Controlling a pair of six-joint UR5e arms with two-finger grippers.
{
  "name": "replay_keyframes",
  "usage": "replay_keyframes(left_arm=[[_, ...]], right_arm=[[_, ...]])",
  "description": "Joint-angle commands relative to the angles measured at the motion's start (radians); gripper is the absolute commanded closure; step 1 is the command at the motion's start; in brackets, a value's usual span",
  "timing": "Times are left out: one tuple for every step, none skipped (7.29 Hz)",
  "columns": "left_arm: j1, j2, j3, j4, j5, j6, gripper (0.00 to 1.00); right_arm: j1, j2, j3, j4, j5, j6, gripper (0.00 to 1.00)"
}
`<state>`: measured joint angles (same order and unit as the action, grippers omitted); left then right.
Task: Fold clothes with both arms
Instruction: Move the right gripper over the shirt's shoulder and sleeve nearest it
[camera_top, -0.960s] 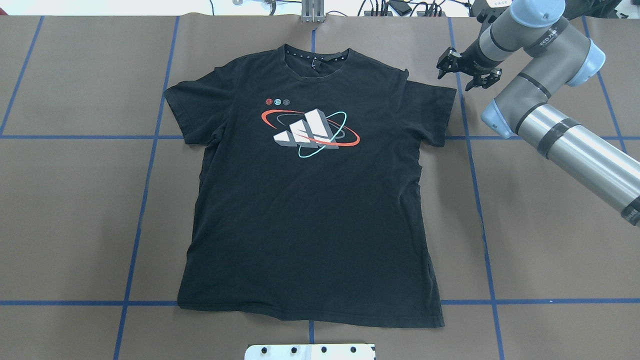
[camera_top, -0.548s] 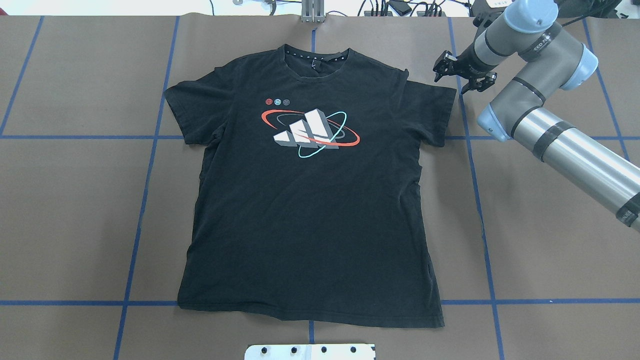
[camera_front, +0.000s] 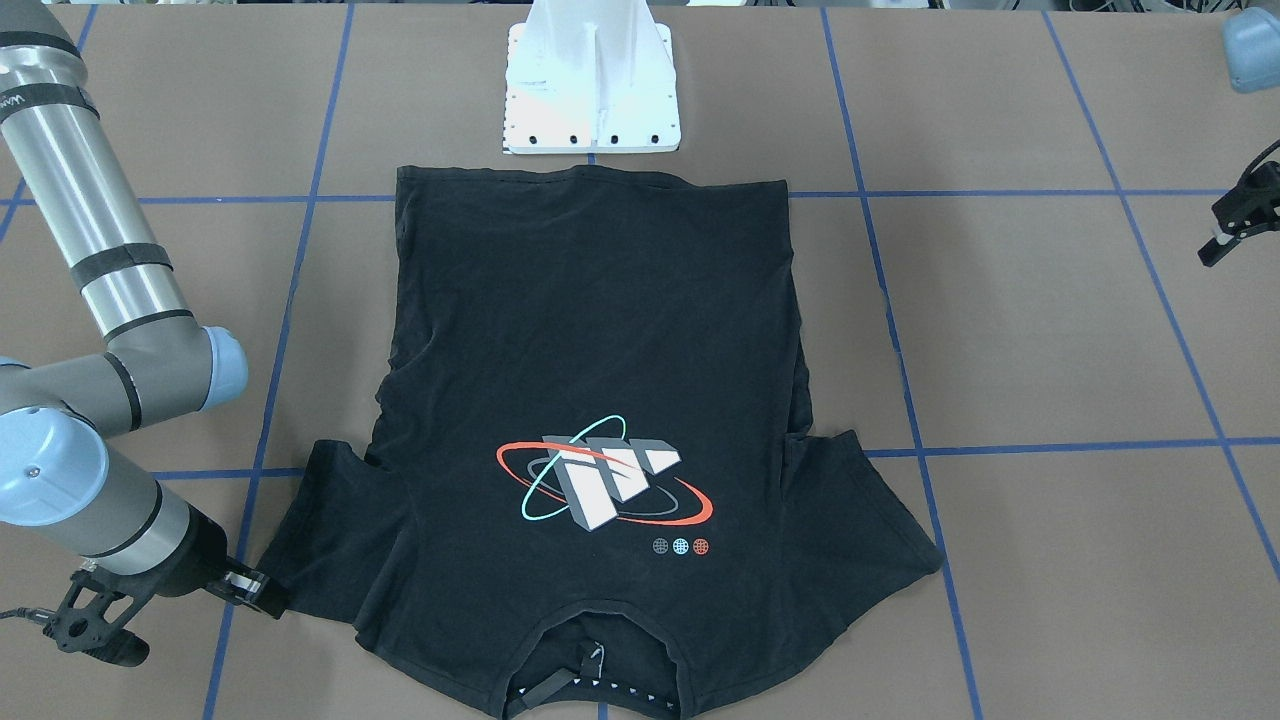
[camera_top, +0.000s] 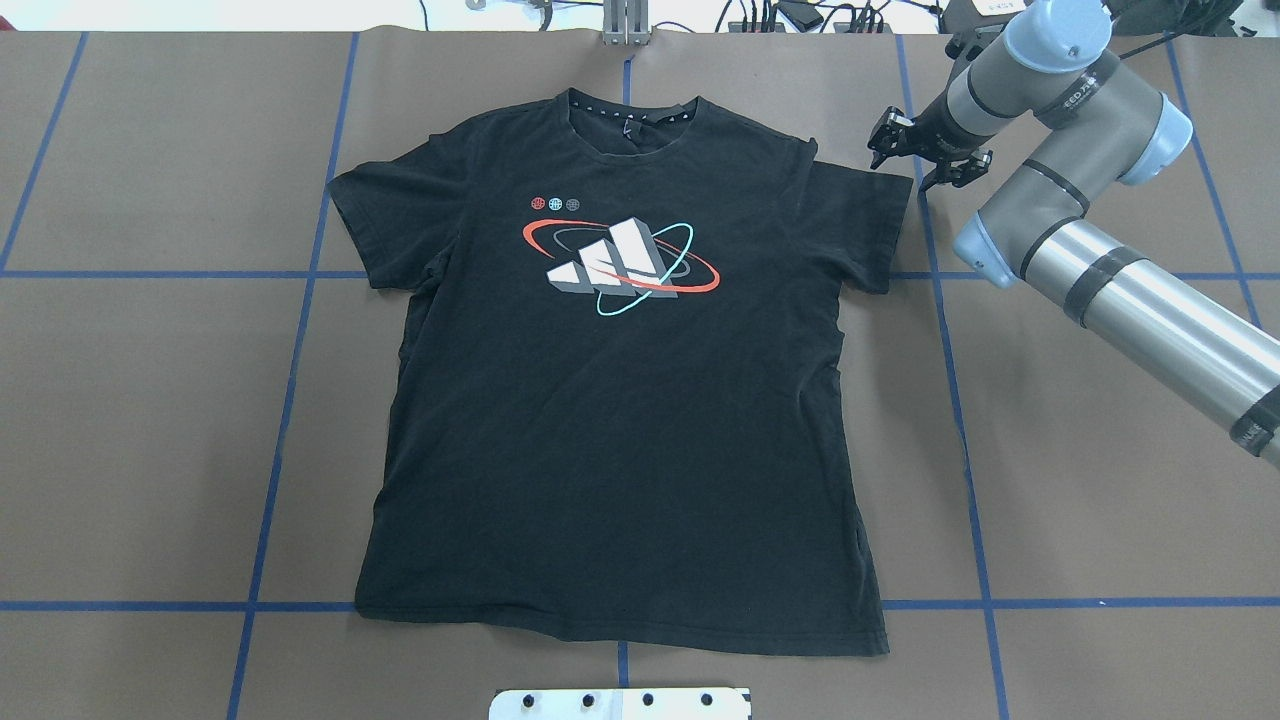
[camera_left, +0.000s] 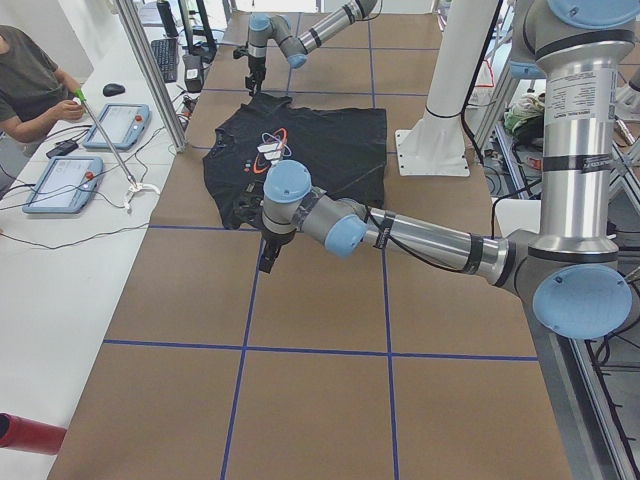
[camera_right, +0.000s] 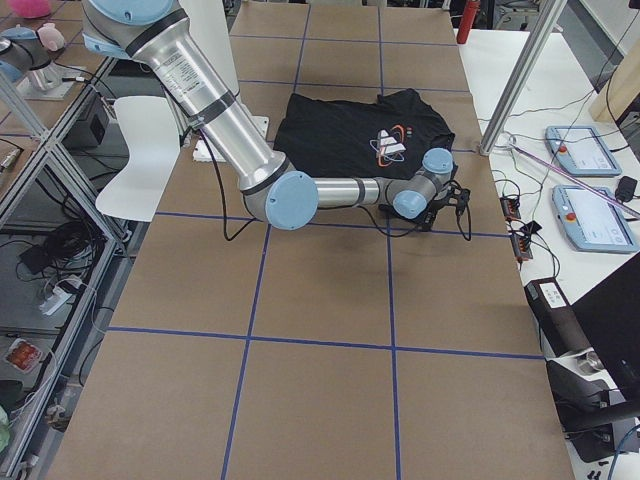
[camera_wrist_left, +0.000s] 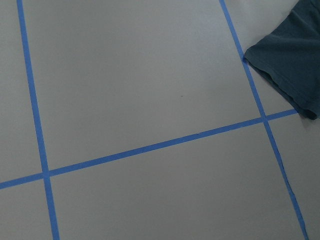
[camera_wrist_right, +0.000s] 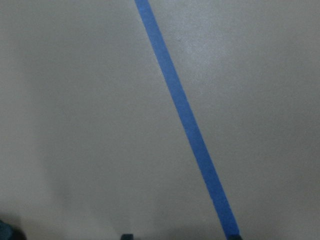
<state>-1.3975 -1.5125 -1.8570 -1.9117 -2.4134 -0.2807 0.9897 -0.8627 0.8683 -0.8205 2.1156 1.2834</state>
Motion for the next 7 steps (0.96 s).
replay_keyframes(left_arm=[[0.0,0.0,-0.001,0.0,-0.001,0.0,0.0],[0.0,0.0,-0.001,0.0,-0.001,0.0,0.0],[0.0,0.0,-0.001,0.0,-0.001,0.0,0.0],[0.0,0.0,-0.002,0.0,-0.001,0.0,0.0],[0.0,0.0,-0.002,0.0,-0.001,0.0,0.0],[0.0,0.0,-0.002,0.0,-0.001,0.0,0.0],[0.0,-0.002,-0.002,0.0,-0.001,0.0,0.01]], right_arm=[[0.0,0.001,0.0,-0.002,0.0,0.007,1.0],[0.001,-0.001,0.0,-0.002,0.0,0.007,1.0],[0.001,-0.001,0.0,-0.002,0.0,0.008,1.0],[0.009,0.001,0.011,0.0,0.001,0.013,1.0],[0.018,-0.012,0.053,-0.008,0.015,0.011,1.0],[0.024,-0.077,0.148,-0.038,0.047,0.011,1.0],[0.027,-0.151,0.237,-0.043,0.052,0.011,1.0]])
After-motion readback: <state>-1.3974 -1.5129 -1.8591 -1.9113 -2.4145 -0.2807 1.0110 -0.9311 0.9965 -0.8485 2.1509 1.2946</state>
